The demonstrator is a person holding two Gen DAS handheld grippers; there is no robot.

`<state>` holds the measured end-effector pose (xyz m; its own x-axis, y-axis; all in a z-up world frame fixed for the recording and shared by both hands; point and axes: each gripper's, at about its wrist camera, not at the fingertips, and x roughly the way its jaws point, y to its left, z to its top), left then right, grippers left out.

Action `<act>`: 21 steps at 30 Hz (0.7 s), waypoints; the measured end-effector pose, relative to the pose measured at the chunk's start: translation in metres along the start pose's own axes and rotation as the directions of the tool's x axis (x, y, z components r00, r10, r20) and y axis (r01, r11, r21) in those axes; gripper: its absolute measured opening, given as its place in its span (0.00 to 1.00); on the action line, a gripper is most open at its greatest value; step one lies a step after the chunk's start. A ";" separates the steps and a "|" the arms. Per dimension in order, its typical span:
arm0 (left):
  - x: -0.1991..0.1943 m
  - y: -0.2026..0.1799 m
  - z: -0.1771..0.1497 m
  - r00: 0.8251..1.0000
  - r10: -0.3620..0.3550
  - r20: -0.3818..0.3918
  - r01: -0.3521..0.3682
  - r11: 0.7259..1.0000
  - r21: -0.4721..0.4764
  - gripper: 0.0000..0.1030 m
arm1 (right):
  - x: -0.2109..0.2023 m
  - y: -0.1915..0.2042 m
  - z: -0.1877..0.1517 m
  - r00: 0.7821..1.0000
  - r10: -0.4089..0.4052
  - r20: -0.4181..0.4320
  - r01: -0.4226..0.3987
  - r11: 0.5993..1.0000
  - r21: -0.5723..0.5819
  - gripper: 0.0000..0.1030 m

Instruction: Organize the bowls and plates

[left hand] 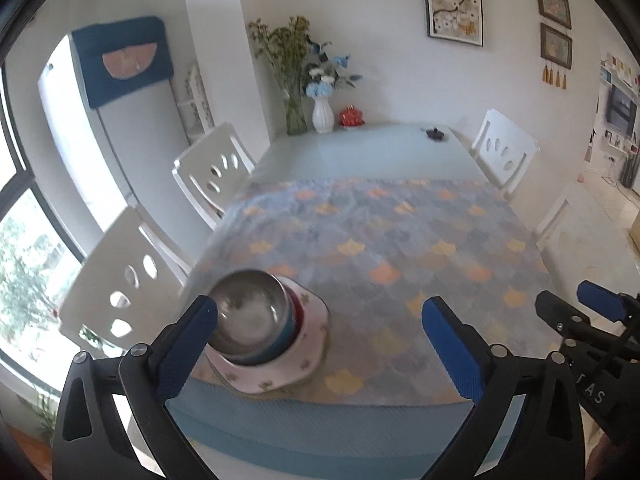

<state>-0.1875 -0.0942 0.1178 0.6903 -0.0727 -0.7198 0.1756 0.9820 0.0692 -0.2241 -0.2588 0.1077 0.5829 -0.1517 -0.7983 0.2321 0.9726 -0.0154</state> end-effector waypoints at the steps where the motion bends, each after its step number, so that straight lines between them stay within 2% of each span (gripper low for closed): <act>1: 0.001 -0.002 -0.001 1.000 0.000 -0.011 0.000 1.000 -0.001 1.00 | 0.002 -0.003 -0.001 1.000 0.003 -0.009 -0.003 1.000 0.000 0.50; 10: 0.016 -0.023 -0.012 0.996 -0.012 -0.093 0.011 1.000 -0.012 0.99 | 0.019 -0.022 -0.010 0.998 0.007 -0.067 -0.007 1.000 -0.002 0.50; 18: 0.009 -0.045 -0.009 0.999 -0.011 -0.051 0.014 0.998 0.053 0.99 | 0.025 -0.030 -0.012 0.996 0.009 -0.083 -0.010 1.000 -0.015 0.50; 21: 0.009 -0.050 -0.005 0.996 -0.039 -0.075 0.042 0.998 0.052 0.99 | 0.023 -0.032 -0.010 0.998 0.004 -0.070 -0.005 1.000 -0.014 0.50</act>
<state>-0.1936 -0.1427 0.1045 0.6284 -0.0972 -0.7718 0.2410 0.9677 0.0743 -0.2265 -0.2917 0.0839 0.5275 -0.1354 -0.8387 0.2187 0.9756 -0.0200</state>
